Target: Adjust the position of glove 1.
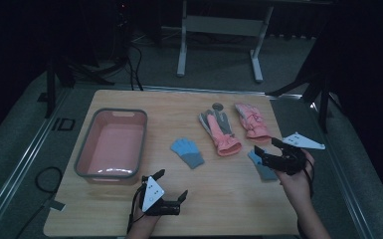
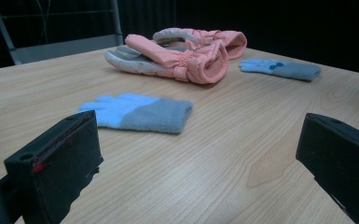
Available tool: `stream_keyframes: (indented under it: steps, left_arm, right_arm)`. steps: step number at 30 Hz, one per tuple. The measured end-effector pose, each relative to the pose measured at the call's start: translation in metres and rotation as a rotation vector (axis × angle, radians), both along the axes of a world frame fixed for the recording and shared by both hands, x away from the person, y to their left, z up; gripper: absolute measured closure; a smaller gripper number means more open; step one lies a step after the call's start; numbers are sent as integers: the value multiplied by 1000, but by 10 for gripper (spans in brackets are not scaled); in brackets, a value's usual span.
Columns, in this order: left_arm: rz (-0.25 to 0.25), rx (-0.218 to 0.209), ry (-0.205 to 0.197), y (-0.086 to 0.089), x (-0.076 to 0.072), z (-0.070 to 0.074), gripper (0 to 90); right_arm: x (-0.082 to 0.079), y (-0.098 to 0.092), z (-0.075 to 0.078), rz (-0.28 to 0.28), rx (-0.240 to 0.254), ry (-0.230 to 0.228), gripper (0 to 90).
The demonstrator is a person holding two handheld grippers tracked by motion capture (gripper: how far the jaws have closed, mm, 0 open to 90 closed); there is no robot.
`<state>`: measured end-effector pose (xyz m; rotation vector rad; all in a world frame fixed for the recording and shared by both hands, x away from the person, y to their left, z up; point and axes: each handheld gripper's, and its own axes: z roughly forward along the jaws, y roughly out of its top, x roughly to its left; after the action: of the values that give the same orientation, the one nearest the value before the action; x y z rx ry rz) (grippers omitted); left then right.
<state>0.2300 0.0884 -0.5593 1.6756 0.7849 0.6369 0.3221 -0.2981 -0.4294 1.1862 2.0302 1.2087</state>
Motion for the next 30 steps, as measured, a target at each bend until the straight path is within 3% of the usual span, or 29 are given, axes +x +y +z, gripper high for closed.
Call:
stream_keyframes:
  steps: [4, 15, 20, 30]
  left_arm:
    - [-3, 1, -1, 0, 0, 0, 0]
    - [-7, -8, -2, 1, 0, 0, 0]
    - [-11, -12, 1, 1, 0, 0, 0]
    - [-13, -9, -2, 1, 0, 0, 0]
  right_arm:
    - [5, 11, 3, 27, -2, 2, 277]
    - [24, 59, 10, 172, -31, 11, 293]
    - [32, 85, 4, 233, -52, 23, 302]
    - [47, 119, -13, 298, -79, 48, 332]
